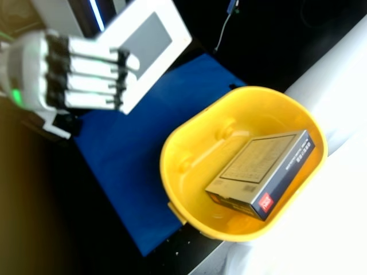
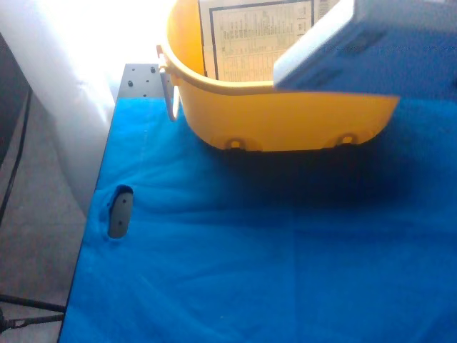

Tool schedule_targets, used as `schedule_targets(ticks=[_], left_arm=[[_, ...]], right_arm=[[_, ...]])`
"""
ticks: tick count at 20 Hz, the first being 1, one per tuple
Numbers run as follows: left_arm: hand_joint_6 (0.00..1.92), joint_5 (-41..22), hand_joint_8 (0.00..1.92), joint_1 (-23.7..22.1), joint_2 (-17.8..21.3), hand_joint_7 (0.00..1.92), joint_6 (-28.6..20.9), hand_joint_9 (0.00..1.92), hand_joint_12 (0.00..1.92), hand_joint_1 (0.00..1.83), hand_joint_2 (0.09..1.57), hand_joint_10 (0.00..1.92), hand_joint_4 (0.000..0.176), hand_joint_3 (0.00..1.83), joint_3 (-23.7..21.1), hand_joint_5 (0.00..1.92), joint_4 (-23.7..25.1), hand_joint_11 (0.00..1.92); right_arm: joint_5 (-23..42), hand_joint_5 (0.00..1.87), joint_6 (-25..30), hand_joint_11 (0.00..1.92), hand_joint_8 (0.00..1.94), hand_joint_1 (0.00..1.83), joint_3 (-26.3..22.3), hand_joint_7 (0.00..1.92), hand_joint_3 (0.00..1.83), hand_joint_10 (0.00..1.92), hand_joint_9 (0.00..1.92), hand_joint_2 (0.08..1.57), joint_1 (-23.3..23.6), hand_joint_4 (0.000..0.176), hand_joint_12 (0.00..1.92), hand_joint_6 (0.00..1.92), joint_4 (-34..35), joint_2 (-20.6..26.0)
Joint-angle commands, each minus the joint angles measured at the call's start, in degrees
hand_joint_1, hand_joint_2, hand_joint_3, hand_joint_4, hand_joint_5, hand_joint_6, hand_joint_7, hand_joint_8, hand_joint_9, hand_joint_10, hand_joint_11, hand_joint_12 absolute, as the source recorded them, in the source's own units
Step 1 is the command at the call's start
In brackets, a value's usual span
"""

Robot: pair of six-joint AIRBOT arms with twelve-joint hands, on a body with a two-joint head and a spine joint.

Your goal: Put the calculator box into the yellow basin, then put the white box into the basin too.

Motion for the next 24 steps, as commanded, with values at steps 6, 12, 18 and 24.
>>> schedule_targets(ticks=[6, 12, 18, 24], left_arm=[[0.01, -3.93, 0.0, 0.35, -3.29, 0.43, 5.02, 0.41, 1.49, 0.6, 1.2, 0.16, 0.0, 0.0, 2.48, 0.37, -4.51, 0.01], [0.01, -3.61, 0.0, 3.33, -7.27, 0.42, 6.11, 0.38, 1.52, 0.6, 1.2, 0.15, 0.0, 0.0, 6.39, 0.38, -7.23, 0.01], [0.0, -3.92, 0.0, 4.14, -8.46, 0.41, 6.1, 0.37, 1.47, 0.61, 1.17, 0.17, 0.0, 0.0, 7.54, 0.4, -7.93, 0.0], [0.06, -4.22, 0.01, 4.36, -10.09, 0.42, 6.09, 0.26, 1.46, 0.71, 1.14, 0.4, 0.0, 0.0, 8.25, 0.64, -8.32, 0.0]], right_arm=[[-1.17, 0.96, 0.4, 0.82, 0.85, 1.37, 6.15, 1.02, 0.0, 1.25, 0.87, 1.11, 9.5, 0.0, 1.3, 1.05, -1.72, -3.46], [6.2, 0.96, 0.4, 0.82, 0.85, 1.37, 13.23, 1.02, 0.0, 1.25, 0.87, 1.11, 17.63, 0.0, 1.3, 1.05, -1.91, -8.56], [14.53, 0.96, 0.4, 0.82, 0.84, 1.37, 19.59, 1.03, 0.0, 1.25, 0.87, 1.11, 25.49, 0.0, 1.29, 1.04, -1.97, -14.13], [21.16, 0.98, 0.33, 0.11, 0.73, 1.18, 23.29, 0.69, 0.0, 0.97, 0.45, 1.12, 29.09, 0.0, 1.72, 1.02, -1.97, -16.19]])
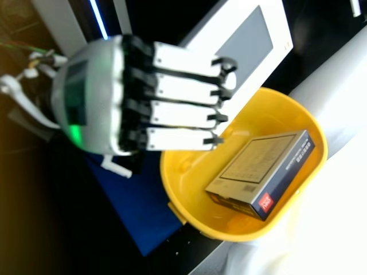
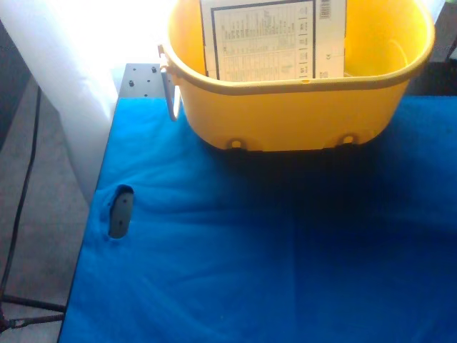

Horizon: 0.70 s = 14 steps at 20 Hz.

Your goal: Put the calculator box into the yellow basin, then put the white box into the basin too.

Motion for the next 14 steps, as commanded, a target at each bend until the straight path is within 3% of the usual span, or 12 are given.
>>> schedule_targets(ticks=[1, 2, 3, 4, 5, 6, 8, 9, 10, 11, 12, 14], left_arm=[[0.06, -6.85, 0.02, -0.53, -0.37, 0.47, -0.11, 0.24, 1.53, 0.71, 1.14, 0.56, 0.0, 0.0, 0.02, 0.66, 0.32, 0.0], [0.14, -6.82, 0.05, -0.53, -0.61, 0.56, -0.1, 0.21, 1.64, 0.73, 1.14, 0.77, 0.0, 0.0, 0.06, 0.78, 0.34, 0.0], [0.17, -6.78, 0.05, -0.56, -0.87, 0.56, -0.1, 0.18, 1.63, 0.73, 1.15, 0.81, 0.0, 0.0, 0.07, 0.82, 0.36, 0.0], [0.17, -6.83, 0.03, -0.6, -0.93, 0.54, -0.1, 0.18, 1.62, 0.72, 1.15, 0.77, 0.0, 0.0, -0.04, 0.79, 0.35, 0.0], [0.19, -6.86, 0.03, -0.68, -0.93, 0.56, -0.11, 0.18, 1.67, 0.72, 1.15, 0.83, 0.0, 0.0, -0.22, 0.79, 0.35, 0.0], [0.21, -7.08, 0.02, -0.74, -0.9, 0.55, -0.11, 0.15, 1.68, 0.71, 1.14, 0.86, 0.0, 0.0, -0.42, 0.79, 0.36, 0.0], [0.19, -7.46, 0.01, -0.74, -0.81, 0.52, -0.11, 0.12, 1.66, 0.67, 1.16, 0.86, 0.0, 0.01, -0.65, 0.72, 0.59, 0.0], [0.18, -7.57, 0.01, -0.73, -0.77, 0.51, -0.11, 0.1, 1.65, 0.68, 1.17, 0.86, 0.0, 0.01, -0.79, 0.71, 0.78, 0.0], [0.17, -7.62, 0.0, -0.76, -0.67, 0.49, -0.11, 0.07, 1.64, 0.68, 1.18, 0.86, 0.0, 0.01, -0.99, 0.69, 0.91, 0.0], [0.18, -7.68, 0.01, -0.8, -0.43, 0.5, -0.11, 0.08, 1.64, 0.7, 1.18, 0.86, 0.0, 0.01, -1.22, 0.71, 0.99, 0.0], [0.15, -7.67, 0.0, -0.82, -0.29, 0.47, -0.11, 0.06, 1.58, 0.68, 1.19, 0.83, 0.0, 0.01, -1.28, 0.66, 0.99, 0.0], [0.16, -7.63, 0.01, -0.81, 0.08, 0.48, -0.12, 0.13, 1.52, 0.67, 1.18, 0.77, 0.0, 0.0, -1.36, 0.68, 0.98, 0.0]], right_arm=[[-4.2, 0.94, 0.37, 0.02, 0.51, 1.15, 1.11, 0.62, 0.0, 0.98, 0.27, 1.14, 1.44, 0.0, 1.74, 1.06, -1.97, -0.54], [-3.03, 0.91, 0.33, 0.0, 0.34, 1.15, 1.87, 0.84, 0.0, 0.73, 0.45, 1.14, 1.96, 0.0, 1.52, 1.09, -1.97, -0.97], [-1.89, 0.5, 0.33, 0.0, 0.1, 1.16, 2.68, 0.5, 0.0, 0.44, 0.24, 1.0, 2.55, 0.0, 1.36, 0.57, -1.97, -1.34], [-1.18, 0.32, 0.33, 0.0, 0.03, 1.1, 3.03, 0.25, 0.0, 0.17, 0.09, 0.94, 2.84, 0.017, 0.93, 0.28, -1.97, -1.37], [-0.54, 0.15, 0.33, 0.0, 0.02, 0.96, 3.24, 0.07, 0.0, 0.03, 0.02, 0.9, 3.05, 0.036, 0.33, 0.1, -1.97, -1.37], [-0.49, 0.05, 0.33, 0.0, 0.0, 0.84, 3.35, 0.01, 0.0, 0.01, 0.0, 0.84, 3.14, 0.071, 0.07, 0.03, -1.97, -1.36], [-0.48, 0.0, 0.33, 0.0, 0.0, 0.78, 3.45, 0.0, 0.0, 0.0, 0.0, 0.82, 3.25, 0.09, 0.0, 0.0, -1.97, -1.36], [-0.49, 0.0, 0.33, 0.0, 0.0, 0.78, 3.47, 0.0, 0.0, 0.0, 0.0, 0.82, 3.39, 0.09, 0.0, 0.0, -1.97, -1.36], [-0.49, 0.0, 0.33, 0.0, 0.0, 0.77, 3.47, 0.0, 0.0, 0.0, 0.0, 0.83, 3.56, 0.072, 0.0, 0.0, -1.97, -1.36], [-0.5, 0.0, 0.34, 0.0, 0.0, 0.76, 3.45, 0.0, 0.0, 0.0, 0.0, 0.82, 3.76, 0.069, 0.0, 0.0, -1.97, -1.35], [-0.51, 0.0, 0.34, 0.0, 0.0, 0.74, 3.45, 0.0, 0.0, 0.0, 0.0, 0.83, 3.92, 0.081, 0.0, 0.0, -1.97, -1.35], [-0.55, 0.0, 0.35, 0.0, 0.0, 0.7, 3.42, 0.0, 0.0, 0.0, 0.0, 0.81, 4.63, 0.065, 0.0, 0.0, -1.97, -1.31]])
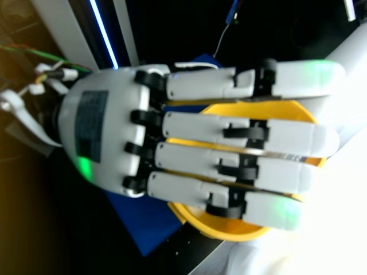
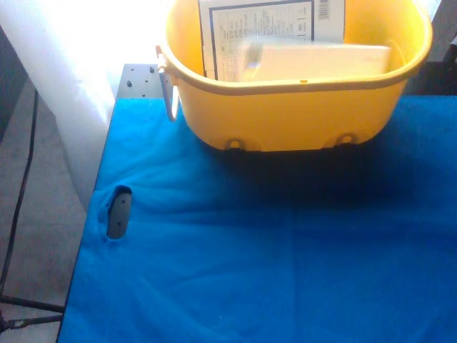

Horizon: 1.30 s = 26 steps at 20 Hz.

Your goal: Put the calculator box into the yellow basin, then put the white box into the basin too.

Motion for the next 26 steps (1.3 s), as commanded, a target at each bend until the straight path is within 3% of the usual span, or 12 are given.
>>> schedule_targets(ticks=[1, 6, 9, 12, 13, 14, 15, 16, 17, 19, 23, 26], left_arm=[[0.17, -6.88, 0.03, -0.9, 0.46, 0.53, -0.08, 0.19, 1.54, 0.7, 1.19, 0.8, 0.0, 0.0, -0.17, 0.71, 0.24, 0.0], [0.05, -6.81, 0.01, -0.87, 1.34, 0.53, -0.08, 0.23, 1.45, 0.67, 1.16, 0.67, 0.0, 0.0, -0.67, 0.67, 0.24, 0.0], [0.03, -7.16, 0.0, -0.88, 2.98, 0.46, -0.1, 0.21, 1.36, 0.7, 1.21, 0.58, 0.0, 0.0, -2.17, 0.65, 0.23, 0.0], [0.0, -7.92, 0.0, -0.7, 5.97, 0.45, -0.37, 0.29, 1.4, 0.62, 1.19, 0.52, 0.0, 0.0, -4.58, 0.39, 0.19, 0.01], [0.03, -8.21, 0.01, -0.54, 6.98, 0.48, -0.55, 0.31, 1.43, 0.63, 1.18, 0.51, 0.0, 0.0, -5.41, 0.45, 0.19, 0.01], [0.03, -8.79, 0.01, -0.11, 8.24, 0.5, -0.74, 0.31, 1.48, 0.64, 1.18, 0.56, 0.0, 0.0, -6.51, 0.51, 0.2, 0.01], [0.04, -9.69, 0.02, 0.58, 9.05, 0.52, -0.84, 0.32, 1.5, 0.66, 1.19, 0.58, 0.0, 0.0, -7.32, 0.54, 0.41, 0.04], [0.03, -11.14, 0.03, 1.61, 9.88, 0.55, -0.88, 0.36, 1.48, 0.72, 1.19, 0.61, 0.0, 0.0, -8.31, 0.52, 0.97, 0.08], [0.03, -12.68, 0.03, 2.43, 10.67, 0.58, -0.92, 0.38, 1.47, 0.72, 1.2, 0.62, 0.0, 0.0, -9.54, 0.52, 1.56, 0.12], [0.06, -14.49, 0.06, 2.74, 12.08, 0.65, -2.09, 0.44, 1.49, 0.71, 1.22, 0.69, 0.0, 0.0, -11.59, 0.56, 3.31, 0.2], [1.47, -23.59, 0.97, 8.31, 14.78, 0.51, -13.23, 0.45, 1.66, 0.86, 1.36, 1.14, 0.0, 0.01, -13.87, 0.51, 7.57, 0.27], [1.72, -30.34, 1.55, 13.5, 16.7, 0.56, -15.46, 0.5, 1.73, 1.01, 1.39, 1.34, 0.0, 0.0, -15.88, 0.48, 7.05, 0.28]], right_arm=[[-7.13, 0.0, 0.37, 0.0, 0.0, 0.72, 0.25, 0.0, 0.0, 0.0, 0.0, 0.84, 1.11, 0.074, 0.0, 0.0, -1.97, 0.09], [-11.49, 0.07, 0.51, 0.0, 0.0, 0.74, -1.54, 0.0, 0.0, 0.0, 0.0, 0.84, 1.23, 0.085, 0.0, 0.03, -1.97, 1.57], [-16.16, 0.18, 0.68, 0.01, 0.02, 0.73, -4.45, 0.07, 0.0, 0.0, 0.04, 0.92, 0.09, 0.021, 0.35, 0.01, -1.97, 3.67], [-21.67, 0.25, 1.22, 0.07, 0.04, 0.9, -7.8, 0.09, 0.06, 0.03, 0.07, 1.14, -3.19, 0.027, 0.04, 0.09, -1.97, 6.15], [-22.15, 0.65, 1.62, 0.01, 0.01, 0.88, -8.22, 0.35, 0.0, 0.38, 0.18, 1.13, -3.75, 0.06, 1.27, 0.19, -1.97, 6.33], [-22.77, 0.75, 2.33, 0.09, 0.06, 0.83, -8.82, 0.53, 0.0, 0.79, 0.23, 1.12, -4.88, 0.052, 1.67, 0.21, -1.97, 6.79], [-24.11, 0.87, 2.38, 0.02, 0.04, 0.96, -9.43, 0.52, 0.0, 0.8, 0.13, 1.14, -6.14, 0.134, 1.63, 0.92, -1.97, 7.31], [-25.92, 0.57, 2.38, 0.0, 0.02, 0.87, -10.25, 0.52, 0.0, 0.71, 0.17, 1.16, -7.51, 0.03, 1.51, 0.79, -1.97, 8.02], [-27.85, 0.68, 2.38, 0.0, 0.01, 0.88, -11.21, 0.51, 0.0, 0.62, 0.15, 1.23, -8.89, 0.14, 1.36, 1.27, -1.97, 8.82], [-31.2, 0.65, 2.37, 0.0, 0.0, 0.85, -13.41, 0.43, 0.0, 0.39, 0.15, 1.29, -11.04, 0.155, 1.13, 1.47, -1.97, 10.72], [-40.0, 0.64, 2.36, 0.0, 0.0, 0.85, -16.83, 0.43, 0.0, 0.32, 0.17, 1.29, -17.93, 0.155, 1.12, 1.49, -1.97, 12.99], [-42.47, 0.64, 2.36, 0.0, 0.0, 0.85, -17.94, 0.43, 0.0, 0.31, 0.18, 1.29, -21.13, 0.155, 1.12, 1.49, -1.51, 12.99]])
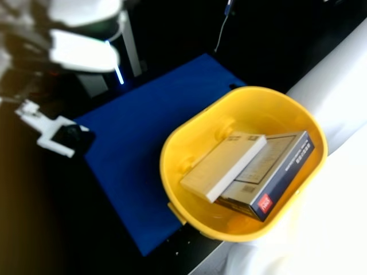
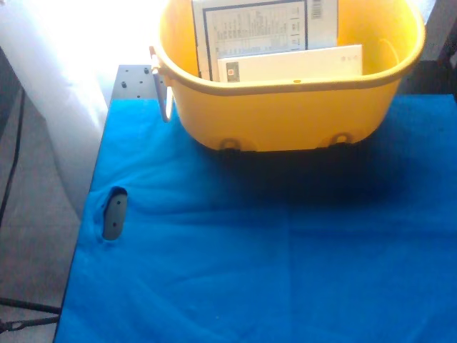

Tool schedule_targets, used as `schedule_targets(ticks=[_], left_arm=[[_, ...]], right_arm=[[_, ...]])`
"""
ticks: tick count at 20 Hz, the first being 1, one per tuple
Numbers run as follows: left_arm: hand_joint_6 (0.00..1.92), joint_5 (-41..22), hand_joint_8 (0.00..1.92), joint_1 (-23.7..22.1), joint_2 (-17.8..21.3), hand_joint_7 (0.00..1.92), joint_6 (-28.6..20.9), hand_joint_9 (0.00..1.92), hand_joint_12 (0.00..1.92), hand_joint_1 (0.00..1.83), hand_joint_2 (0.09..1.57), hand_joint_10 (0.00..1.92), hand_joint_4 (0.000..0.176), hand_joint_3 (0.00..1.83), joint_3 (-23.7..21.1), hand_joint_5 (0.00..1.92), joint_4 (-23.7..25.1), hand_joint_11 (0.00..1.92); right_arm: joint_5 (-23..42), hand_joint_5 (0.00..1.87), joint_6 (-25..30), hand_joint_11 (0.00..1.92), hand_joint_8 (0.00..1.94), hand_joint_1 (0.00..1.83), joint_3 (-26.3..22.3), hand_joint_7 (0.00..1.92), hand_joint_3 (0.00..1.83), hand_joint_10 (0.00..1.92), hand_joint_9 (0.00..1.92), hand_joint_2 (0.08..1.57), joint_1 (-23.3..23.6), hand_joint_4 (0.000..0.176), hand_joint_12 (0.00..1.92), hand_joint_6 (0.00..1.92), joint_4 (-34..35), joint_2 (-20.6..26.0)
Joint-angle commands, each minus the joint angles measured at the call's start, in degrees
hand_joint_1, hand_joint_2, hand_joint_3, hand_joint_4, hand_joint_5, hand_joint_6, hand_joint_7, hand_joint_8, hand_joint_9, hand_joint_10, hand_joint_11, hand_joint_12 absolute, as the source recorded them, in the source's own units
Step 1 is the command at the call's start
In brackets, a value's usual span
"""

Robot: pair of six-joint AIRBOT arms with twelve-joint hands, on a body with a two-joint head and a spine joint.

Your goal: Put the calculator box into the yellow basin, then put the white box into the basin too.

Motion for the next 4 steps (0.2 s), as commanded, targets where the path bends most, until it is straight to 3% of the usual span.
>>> schedule_targets(ticks=[1, 4], left_arm=[[1.73, -10.02, 1.64, -0.95, 0.18, 0.57, -0.18, 0.53, 1.72, 1.02, 1.39, 1.36, 0.004, 0.0, 0.09, 0.46, -1.08, 0.32], [1.78, -19.57, 1.69, 5.6, 2.37, 0.56, -0.94, 0.47, 1.8, 1.01, 1.41, 1.5, 0.0, 0.0, -3.44, 0.41, -2.17, 0.36]], right_arm=[[-6.71, 0.64, 0.55, 0.0, 0.0, 0.85, 0.03, 0.43, 0.0, 0.31, 0.18, 1.29, 0.73, 0.155, 1.12, 1.49, -1.51, 0.01], [-8.18, 0.64, 0.55, 0.0, 0.0, 0.85, -1.1, 0.43, 0.0, 0.31, 0.18, 1.29, -2.76, 0.154, 1.12, 1.49, 1.49, -0.37]])
